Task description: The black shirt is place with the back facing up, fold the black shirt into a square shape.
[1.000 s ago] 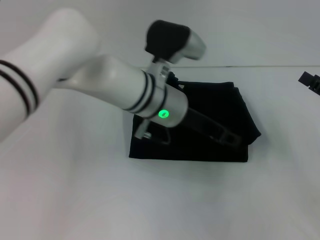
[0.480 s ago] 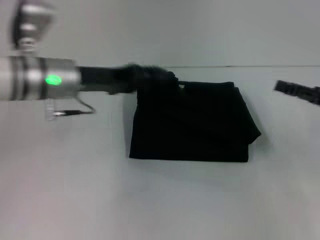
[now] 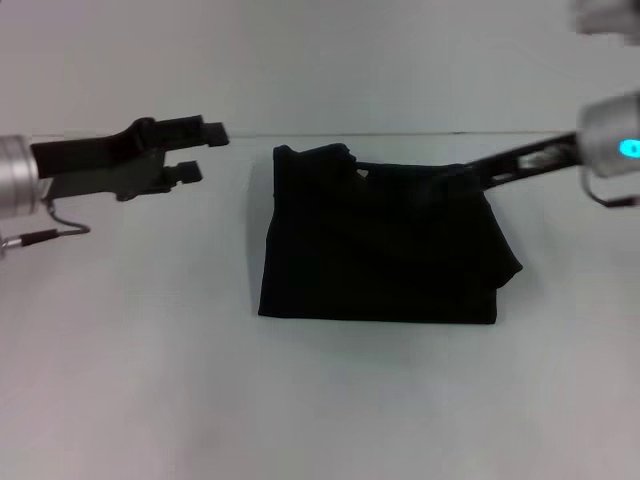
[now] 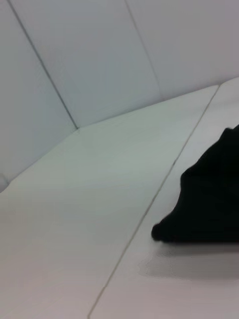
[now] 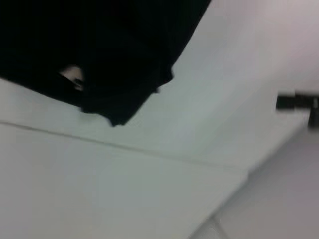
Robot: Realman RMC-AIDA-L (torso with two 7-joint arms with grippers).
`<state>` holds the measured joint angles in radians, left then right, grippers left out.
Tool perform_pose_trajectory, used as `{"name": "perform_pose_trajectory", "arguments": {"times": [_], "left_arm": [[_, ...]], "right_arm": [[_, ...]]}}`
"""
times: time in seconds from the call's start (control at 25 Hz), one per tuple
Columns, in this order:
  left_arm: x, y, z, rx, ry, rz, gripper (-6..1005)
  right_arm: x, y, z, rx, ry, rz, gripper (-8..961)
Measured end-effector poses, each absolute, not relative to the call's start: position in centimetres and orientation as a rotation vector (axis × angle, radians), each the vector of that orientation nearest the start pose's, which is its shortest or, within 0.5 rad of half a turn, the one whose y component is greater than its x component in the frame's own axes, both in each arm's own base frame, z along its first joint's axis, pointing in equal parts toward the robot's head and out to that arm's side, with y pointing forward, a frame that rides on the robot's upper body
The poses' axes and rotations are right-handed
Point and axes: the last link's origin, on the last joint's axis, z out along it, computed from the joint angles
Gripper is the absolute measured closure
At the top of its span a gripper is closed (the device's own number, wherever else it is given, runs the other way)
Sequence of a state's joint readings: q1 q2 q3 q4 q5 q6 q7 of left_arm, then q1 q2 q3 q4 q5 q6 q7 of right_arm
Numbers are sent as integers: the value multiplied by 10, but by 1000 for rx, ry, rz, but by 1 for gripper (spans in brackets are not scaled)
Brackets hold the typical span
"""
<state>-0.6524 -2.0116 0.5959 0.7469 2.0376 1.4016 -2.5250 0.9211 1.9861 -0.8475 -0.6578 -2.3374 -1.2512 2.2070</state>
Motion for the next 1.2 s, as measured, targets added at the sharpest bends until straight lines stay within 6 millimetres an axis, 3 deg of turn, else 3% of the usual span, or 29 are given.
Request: {"name": "perform_pose_trajectory", "arguments": {"times": [0.28,0.52,0.88,1.2], "left_arm": [[-262,390,66,-1980,-1868,-966,222],[-266,389,69,-1950,-1872,-991,223],[-260,393,66,-1956,-1867,-1042,223],[-258,395,65,-1959,-1865,-1044,222]], "right_arm": [[131,451,-48,-2657,669,-46,277],[130,448,-70,-2664,605,-132,301],[141,447,-81,-2615,645,-186,338],[149,456,-71,-2516,707,-213,407]]}}
